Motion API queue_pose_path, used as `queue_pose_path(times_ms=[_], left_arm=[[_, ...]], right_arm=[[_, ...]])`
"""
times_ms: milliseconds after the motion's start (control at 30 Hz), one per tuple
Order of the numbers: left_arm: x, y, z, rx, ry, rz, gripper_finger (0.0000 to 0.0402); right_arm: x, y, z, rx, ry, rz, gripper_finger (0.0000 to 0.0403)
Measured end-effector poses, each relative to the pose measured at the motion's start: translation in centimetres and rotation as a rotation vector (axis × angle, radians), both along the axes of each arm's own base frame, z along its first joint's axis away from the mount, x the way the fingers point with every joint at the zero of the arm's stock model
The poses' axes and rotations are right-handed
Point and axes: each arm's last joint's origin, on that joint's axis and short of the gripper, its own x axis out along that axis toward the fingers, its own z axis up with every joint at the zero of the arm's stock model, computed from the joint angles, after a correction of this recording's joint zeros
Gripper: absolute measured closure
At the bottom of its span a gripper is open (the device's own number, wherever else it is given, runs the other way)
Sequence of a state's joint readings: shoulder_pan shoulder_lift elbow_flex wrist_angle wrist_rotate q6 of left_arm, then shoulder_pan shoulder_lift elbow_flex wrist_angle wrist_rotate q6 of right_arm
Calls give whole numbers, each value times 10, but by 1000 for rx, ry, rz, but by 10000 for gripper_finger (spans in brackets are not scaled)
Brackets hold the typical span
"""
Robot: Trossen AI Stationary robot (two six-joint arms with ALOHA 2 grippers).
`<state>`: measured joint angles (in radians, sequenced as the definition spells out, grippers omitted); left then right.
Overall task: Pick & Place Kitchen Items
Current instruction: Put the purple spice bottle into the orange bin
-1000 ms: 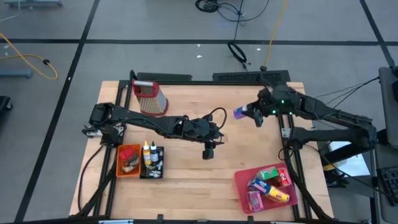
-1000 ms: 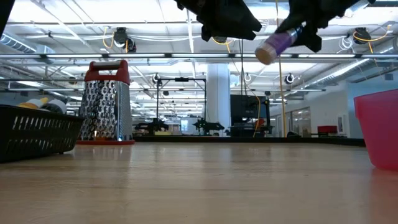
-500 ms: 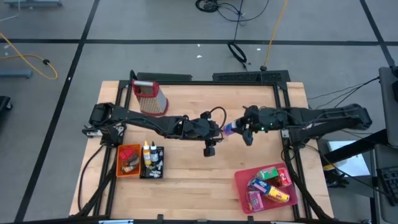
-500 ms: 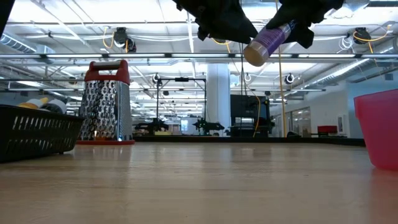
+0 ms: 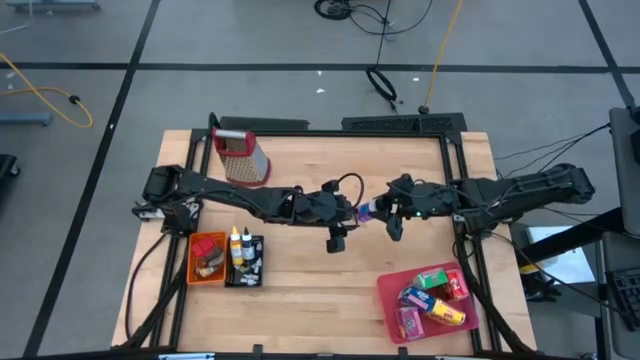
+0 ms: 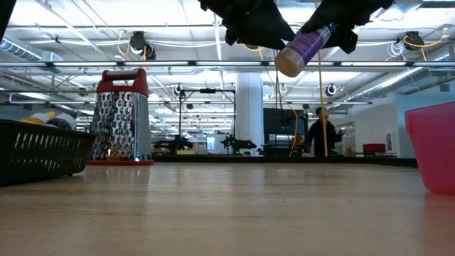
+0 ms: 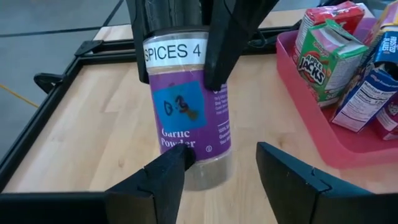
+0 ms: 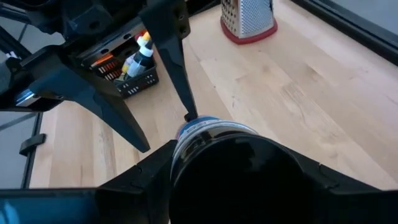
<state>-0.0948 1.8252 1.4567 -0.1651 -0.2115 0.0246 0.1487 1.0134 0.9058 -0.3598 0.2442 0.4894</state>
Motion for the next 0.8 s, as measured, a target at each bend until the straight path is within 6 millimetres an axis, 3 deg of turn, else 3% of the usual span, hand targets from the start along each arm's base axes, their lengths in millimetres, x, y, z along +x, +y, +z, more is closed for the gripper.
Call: queue_pose_path(times_ms=[433, 800], left_arm=[[0, 2, 1, 45, 1, 23, 192], [2, 3, 0, -37, -13, -39, 191]], right_arm=[[7, 11, 0, -12, -34, 34, 197], [20, 19, 0, -87, -99, 74, 197]])
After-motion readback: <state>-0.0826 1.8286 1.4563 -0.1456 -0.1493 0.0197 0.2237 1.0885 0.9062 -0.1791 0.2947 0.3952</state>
